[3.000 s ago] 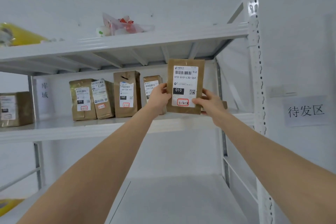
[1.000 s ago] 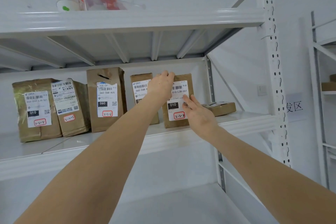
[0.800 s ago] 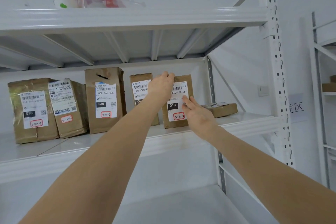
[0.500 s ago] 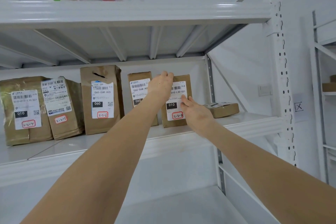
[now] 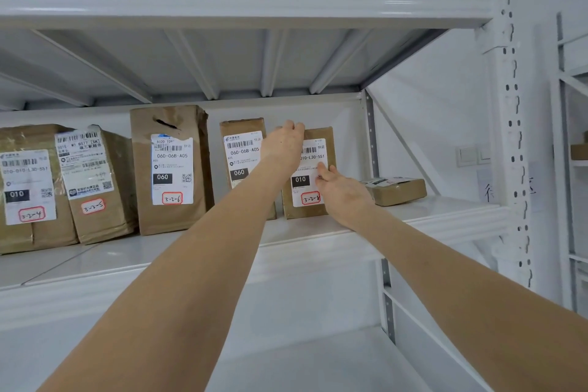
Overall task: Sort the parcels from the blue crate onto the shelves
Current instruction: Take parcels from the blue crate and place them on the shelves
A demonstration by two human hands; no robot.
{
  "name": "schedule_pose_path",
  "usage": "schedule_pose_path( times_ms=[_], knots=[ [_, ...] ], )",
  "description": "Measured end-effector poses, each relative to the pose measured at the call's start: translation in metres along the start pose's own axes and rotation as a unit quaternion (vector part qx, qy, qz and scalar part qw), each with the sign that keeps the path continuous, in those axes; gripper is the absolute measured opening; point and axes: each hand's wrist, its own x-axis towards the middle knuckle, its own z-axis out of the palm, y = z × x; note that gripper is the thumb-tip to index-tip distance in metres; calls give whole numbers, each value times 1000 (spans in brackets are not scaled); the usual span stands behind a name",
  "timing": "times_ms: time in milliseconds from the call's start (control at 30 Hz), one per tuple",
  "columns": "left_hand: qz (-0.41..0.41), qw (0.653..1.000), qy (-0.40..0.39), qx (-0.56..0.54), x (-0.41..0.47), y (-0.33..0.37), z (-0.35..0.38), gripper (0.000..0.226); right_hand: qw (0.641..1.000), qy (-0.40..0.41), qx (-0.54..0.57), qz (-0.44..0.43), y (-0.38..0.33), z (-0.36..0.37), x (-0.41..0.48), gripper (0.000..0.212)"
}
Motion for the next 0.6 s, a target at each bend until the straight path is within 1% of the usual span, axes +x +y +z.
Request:
schedule_pose_path(
  times_ms=[233,433,600],
  knots=[
    [2,1000,2,1,11,-3,14,57,1000,-13,2,3,2,13,18,56],
    [7,1000,4,-7,16,-7,22,59,1000,-7,-17,-5,4,19,25,51],
    [9,1000,6,-9,18,-9,25,59,1000,-3,-10,-6,4,20,27,50]
  ],
)
